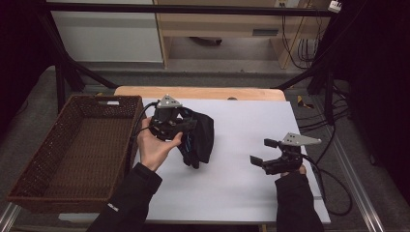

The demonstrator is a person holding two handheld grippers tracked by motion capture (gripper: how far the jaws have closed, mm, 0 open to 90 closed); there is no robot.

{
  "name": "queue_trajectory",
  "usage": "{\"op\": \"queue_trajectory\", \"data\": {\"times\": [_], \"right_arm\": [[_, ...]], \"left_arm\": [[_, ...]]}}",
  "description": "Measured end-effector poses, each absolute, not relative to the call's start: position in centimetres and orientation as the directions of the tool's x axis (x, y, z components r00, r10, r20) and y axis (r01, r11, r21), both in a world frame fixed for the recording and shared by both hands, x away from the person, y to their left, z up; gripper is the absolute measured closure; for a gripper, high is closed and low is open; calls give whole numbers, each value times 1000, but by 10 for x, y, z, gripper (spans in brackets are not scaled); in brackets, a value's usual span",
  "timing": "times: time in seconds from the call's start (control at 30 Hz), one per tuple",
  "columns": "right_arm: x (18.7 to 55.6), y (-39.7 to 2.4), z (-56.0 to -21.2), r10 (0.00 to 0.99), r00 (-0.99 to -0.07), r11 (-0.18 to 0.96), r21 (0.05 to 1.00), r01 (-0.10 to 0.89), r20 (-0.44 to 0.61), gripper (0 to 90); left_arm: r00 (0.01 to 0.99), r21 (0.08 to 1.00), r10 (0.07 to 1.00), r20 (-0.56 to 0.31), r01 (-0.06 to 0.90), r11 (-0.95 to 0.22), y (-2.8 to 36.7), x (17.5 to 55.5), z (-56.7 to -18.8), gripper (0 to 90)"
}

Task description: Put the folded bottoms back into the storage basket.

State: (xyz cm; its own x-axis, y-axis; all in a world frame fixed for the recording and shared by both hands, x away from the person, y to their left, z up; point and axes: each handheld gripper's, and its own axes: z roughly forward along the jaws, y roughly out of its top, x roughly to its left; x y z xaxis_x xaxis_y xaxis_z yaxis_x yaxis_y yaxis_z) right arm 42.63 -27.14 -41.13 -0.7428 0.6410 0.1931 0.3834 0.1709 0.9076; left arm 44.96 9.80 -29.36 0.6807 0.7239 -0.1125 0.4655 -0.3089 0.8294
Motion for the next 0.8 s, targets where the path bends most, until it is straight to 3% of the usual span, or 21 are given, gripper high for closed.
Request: {"op": "queue_trajectory", "data": {"times": [0.8], "right_arm": [[426,-271,-411,642,-742,171,907,384,193,30]], "left_arm": [[685,824,726,-61,446,-351,127,435,-254,821]]}}
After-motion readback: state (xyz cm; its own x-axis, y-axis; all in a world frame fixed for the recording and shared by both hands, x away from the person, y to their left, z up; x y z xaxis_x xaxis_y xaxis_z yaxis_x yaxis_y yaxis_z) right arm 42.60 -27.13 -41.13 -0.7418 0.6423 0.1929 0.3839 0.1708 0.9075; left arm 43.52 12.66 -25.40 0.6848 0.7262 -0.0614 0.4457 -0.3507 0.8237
